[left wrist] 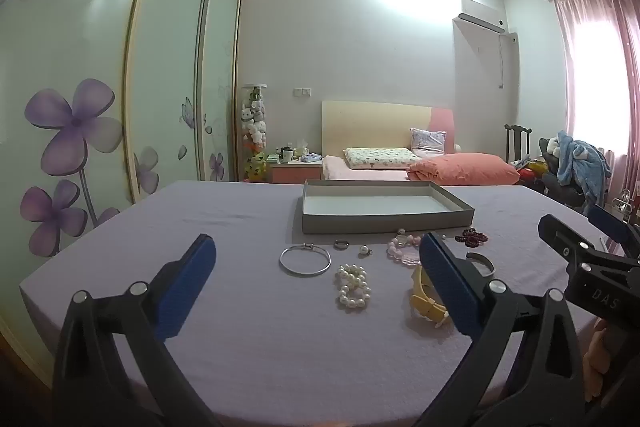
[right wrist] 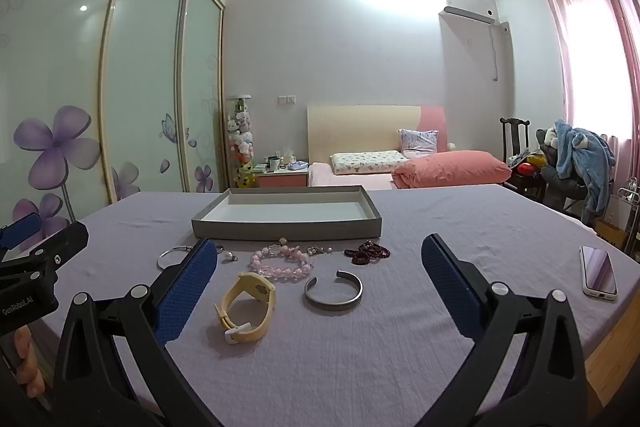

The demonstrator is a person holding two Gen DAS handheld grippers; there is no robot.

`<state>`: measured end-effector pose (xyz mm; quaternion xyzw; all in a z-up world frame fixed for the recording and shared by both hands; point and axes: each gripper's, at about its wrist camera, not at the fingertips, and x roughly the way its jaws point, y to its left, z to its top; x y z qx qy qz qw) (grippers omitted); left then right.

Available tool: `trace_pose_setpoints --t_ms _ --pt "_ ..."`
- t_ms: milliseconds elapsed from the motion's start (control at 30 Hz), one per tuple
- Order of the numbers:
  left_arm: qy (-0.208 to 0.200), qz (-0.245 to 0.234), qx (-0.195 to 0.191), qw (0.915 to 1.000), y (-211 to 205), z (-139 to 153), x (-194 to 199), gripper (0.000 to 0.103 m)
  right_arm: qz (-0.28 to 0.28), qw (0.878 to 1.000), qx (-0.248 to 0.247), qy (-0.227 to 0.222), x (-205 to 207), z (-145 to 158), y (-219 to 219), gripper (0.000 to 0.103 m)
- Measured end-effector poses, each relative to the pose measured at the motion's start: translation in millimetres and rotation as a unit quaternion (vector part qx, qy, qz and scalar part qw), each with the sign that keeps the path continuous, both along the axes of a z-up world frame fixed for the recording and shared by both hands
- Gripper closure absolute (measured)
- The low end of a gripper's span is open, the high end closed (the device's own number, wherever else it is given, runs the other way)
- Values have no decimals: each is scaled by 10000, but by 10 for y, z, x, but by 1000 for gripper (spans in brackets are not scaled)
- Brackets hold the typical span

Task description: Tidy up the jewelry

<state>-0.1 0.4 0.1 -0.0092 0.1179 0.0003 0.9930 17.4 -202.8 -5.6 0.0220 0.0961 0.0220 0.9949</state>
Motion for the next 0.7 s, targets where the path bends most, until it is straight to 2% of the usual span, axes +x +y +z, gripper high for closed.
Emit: trace_pose_setpoints --t_ms 700 --pt "-16 3 18 10000 -2 0 -1 4 1 10000 2 -11 -2 2 2 2"
